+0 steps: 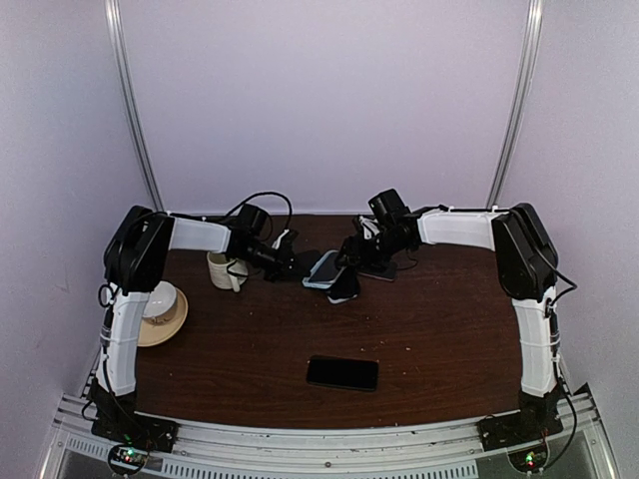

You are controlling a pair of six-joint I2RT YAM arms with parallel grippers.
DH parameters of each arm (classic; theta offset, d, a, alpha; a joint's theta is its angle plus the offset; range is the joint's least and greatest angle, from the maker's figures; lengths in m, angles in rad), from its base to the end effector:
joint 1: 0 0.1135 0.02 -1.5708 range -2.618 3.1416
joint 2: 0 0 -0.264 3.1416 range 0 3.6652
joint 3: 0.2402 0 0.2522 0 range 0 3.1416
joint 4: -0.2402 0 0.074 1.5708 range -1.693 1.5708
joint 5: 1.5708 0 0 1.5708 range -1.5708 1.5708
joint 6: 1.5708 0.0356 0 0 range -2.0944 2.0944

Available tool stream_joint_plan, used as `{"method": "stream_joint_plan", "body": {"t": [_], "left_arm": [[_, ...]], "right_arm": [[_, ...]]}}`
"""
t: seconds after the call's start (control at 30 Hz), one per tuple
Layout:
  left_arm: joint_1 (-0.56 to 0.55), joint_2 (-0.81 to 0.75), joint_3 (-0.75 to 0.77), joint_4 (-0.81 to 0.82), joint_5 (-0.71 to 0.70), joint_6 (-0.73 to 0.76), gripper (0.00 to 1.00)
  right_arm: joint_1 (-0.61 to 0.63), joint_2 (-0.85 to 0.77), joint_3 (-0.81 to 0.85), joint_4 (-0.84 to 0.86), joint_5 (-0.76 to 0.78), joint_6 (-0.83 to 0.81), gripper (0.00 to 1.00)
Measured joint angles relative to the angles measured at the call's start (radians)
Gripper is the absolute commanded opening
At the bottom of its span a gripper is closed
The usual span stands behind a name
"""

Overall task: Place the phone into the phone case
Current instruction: Pick up the phone case.

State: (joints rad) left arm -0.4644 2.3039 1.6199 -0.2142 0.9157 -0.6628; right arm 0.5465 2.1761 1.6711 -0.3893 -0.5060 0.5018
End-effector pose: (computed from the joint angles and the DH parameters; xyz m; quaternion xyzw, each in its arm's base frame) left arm 0.4201 -0.2420 0.1265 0.0613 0.8570 -0.5109 0.0273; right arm 0.4007 0.2639 0.1826 -0.1034 0.9112 0.3652 0.1600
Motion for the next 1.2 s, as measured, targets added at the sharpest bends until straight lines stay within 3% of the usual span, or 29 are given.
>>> {"method": "stream_joint_plan", "body": {"t": [0.17,0.47,0.77,1.2], "left_arm": [[-0.027,-0.002,0.078,-0.158,-0.121,0.146,0.00],[-0.158,-0.080,0.240,-0.411,-0.594,0.531,0.00],[-0.276,-0.107,0.252,-0.423,-0.995,0.822,0.00],[-0.335,-0.111,0.258,-0.373,-1.255,1.059,0.00]], "right_arm": [[0.000,0.000,0.000,-0.003,0.002,-0.001,0.73],[-0.003,-0.016,0.000,-0.015,0.013,-0.001,0.74],[-0.015,-0.043,-0.011,-0.029,0.022,-0.001,0.74],[-0.032,-0.095,-0.023,-0.017,0.035,0.000,0.74]]}}
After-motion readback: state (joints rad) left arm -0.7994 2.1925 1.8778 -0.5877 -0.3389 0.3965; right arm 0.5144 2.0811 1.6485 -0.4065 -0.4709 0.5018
